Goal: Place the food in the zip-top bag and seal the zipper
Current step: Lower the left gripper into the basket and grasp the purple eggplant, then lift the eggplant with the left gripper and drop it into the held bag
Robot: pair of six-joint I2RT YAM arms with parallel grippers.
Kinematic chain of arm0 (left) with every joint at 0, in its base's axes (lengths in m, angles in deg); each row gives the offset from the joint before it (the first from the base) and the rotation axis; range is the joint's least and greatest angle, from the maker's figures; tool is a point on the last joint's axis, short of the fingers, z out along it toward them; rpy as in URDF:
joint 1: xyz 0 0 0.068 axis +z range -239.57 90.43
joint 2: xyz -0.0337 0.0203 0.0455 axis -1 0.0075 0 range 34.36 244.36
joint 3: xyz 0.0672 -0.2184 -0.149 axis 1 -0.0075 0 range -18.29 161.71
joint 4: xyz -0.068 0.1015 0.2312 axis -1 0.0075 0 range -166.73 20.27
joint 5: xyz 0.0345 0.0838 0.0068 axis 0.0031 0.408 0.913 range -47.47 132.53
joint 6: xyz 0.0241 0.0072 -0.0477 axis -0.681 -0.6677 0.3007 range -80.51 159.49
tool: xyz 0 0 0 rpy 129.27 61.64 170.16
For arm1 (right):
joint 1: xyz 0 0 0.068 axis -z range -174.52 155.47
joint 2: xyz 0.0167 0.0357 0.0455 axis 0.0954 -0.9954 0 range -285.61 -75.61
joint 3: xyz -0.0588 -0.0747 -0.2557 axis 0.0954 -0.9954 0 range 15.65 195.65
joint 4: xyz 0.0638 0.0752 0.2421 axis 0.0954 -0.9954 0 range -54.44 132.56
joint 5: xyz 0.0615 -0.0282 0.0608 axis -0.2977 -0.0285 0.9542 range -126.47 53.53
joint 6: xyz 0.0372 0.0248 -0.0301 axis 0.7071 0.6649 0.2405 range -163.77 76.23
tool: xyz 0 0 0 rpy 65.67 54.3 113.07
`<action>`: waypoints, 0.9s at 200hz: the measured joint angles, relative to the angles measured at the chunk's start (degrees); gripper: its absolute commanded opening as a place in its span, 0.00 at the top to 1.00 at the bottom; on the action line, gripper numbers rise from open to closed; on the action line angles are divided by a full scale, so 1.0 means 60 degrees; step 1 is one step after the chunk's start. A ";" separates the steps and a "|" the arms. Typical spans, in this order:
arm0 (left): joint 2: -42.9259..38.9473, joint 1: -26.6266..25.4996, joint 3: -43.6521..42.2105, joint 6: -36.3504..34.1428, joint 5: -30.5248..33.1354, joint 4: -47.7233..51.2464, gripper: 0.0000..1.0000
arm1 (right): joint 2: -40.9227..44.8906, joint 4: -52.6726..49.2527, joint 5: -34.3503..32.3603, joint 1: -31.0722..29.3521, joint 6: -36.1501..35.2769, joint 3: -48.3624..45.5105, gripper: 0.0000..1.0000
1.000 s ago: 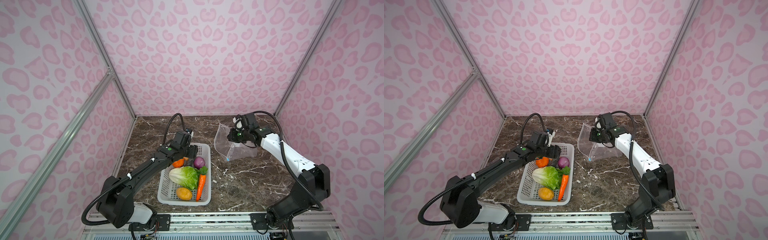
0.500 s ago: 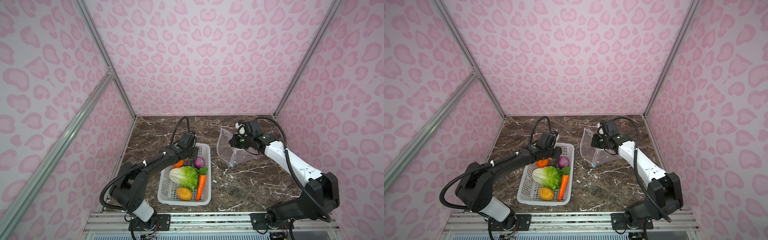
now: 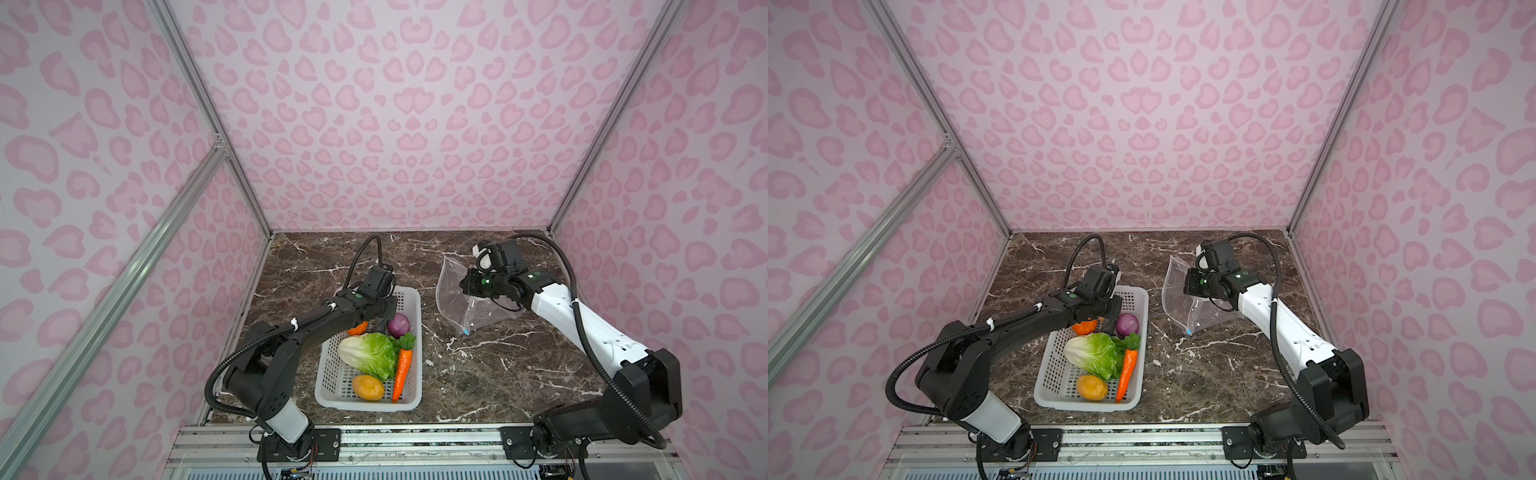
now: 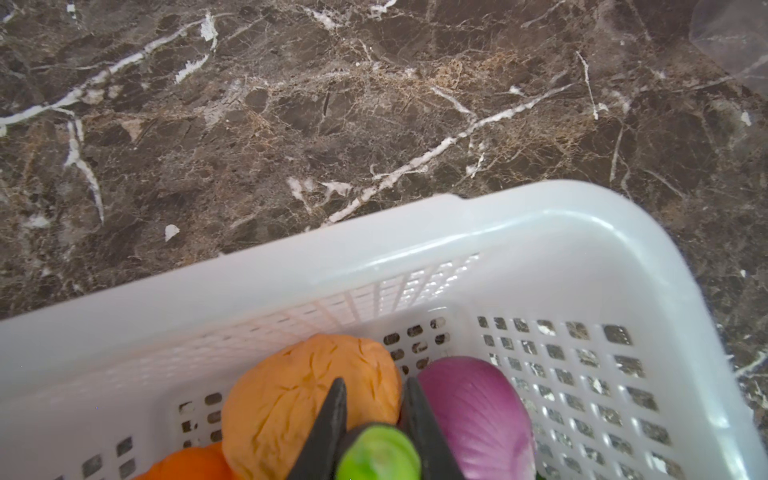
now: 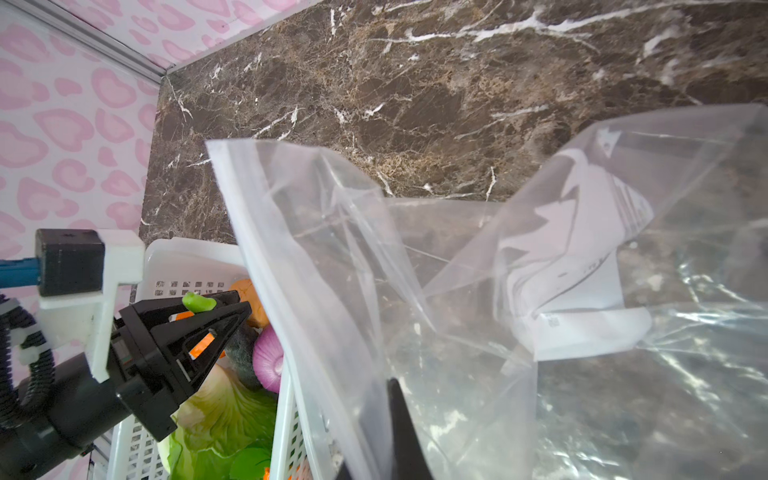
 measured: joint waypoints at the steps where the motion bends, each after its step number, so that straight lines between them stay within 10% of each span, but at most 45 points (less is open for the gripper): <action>1: -0.0007 0.0000 0.0000 0.0000 0.0000 0.0000 0.95 | 0.0004 0.0000 -0.0007 0.0000 0.0000 0.0000 0.94; 180: -0.3173 -0.0433 0.1228 0.0714 -0.0634 0.0463 0.97 | 0.0568 -0.0280 -0.0259 -0.0244 0.0262 0.0980 1.00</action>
